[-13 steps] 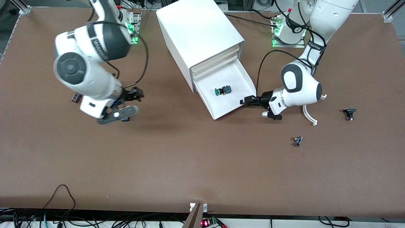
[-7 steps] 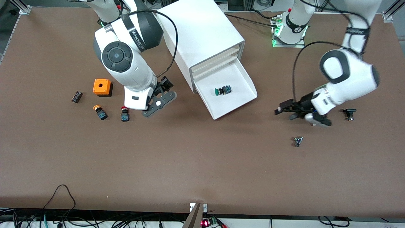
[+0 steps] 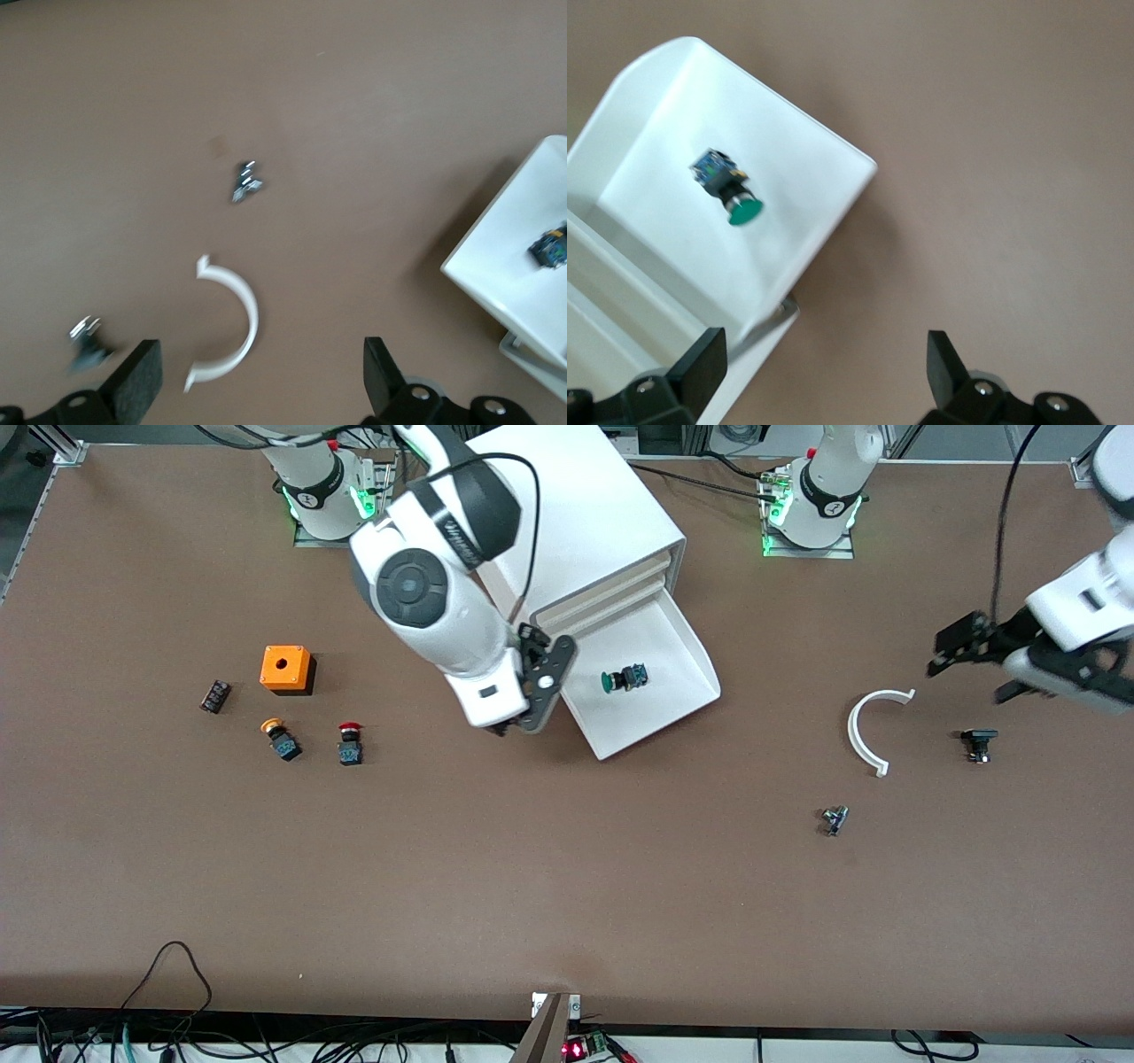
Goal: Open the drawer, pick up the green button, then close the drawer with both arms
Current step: 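Reach the right gripper into the drawer while the left gripper withdraws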
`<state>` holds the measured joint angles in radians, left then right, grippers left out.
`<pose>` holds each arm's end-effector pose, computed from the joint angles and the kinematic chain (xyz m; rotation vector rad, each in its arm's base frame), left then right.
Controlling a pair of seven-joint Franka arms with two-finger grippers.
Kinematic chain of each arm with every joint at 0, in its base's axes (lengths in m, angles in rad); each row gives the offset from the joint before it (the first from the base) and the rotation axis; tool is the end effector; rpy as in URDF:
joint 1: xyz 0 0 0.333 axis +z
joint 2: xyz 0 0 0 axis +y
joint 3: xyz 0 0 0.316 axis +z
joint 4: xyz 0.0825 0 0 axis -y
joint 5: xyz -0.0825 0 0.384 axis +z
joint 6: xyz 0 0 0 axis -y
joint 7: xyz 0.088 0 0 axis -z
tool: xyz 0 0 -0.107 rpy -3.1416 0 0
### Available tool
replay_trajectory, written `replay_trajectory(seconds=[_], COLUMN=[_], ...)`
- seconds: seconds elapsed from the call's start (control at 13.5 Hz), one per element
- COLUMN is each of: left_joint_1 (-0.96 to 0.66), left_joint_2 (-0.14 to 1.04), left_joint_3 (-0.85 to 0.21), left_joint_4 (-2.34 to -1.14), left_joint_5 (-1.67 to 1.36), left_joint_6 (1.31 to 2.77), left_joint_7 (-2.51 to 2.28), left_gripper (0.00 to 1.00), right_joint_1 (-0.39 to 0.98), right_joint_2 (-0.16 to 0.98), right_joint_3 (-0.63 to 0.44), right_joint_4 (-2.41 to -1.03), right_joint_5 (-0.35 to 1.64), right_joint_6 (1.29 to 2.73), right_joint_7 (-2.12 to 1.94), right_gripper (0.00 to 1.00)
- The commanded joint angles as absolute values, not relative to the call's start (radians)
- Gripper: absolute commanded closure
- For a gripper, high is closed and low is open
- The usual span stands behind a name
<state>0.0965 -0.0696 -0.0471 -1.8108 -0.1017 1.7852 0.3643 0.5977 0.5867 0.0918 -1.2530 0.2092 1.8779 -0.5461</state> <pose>0.5453 0.0175 0.5675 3.0214 -0.4495 0.0960 0.5620 0.4630 0.4281 -2.4160 -1.5824 -0.0324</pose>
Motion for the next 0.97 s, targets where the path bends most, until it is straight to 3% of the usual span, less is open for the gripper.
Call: replay_trajectory(seconds=[0.0, 0.45, 0.89], left_joint_1=[0.081, 0.077, 0.075], left_joint_2=[-0.075, -0.074, -0.066], left_joint_3=[-0.051, -0.063, -0.061], left_joint_4=[-1.735, -1.712, -1.709], left_joint_5=[-0.016, 0.047, 0.048], left_joint_6=[1.692, 1.661, 1.678], left_joint_7=[0.214, 0.138, 0.152], left_gripper=[0.00, 0.00, 0.00], right_joint_1=[0.623, 0.712, 0.750], right_joint_2=[0.747, 0.825, 0.851], right_joint_3=[0.124, 0.120, 0.117], right_joint_4=[-1.043, -1.042, -1.074], right_joint_5=[0.221, 0.215, 0.164], right_joint_6=[1.877, 2.039, 2.020], right_joint_7=[-0.618, -0.682, -0.749], right_gripper=[0.00, 0.00, 0.00])
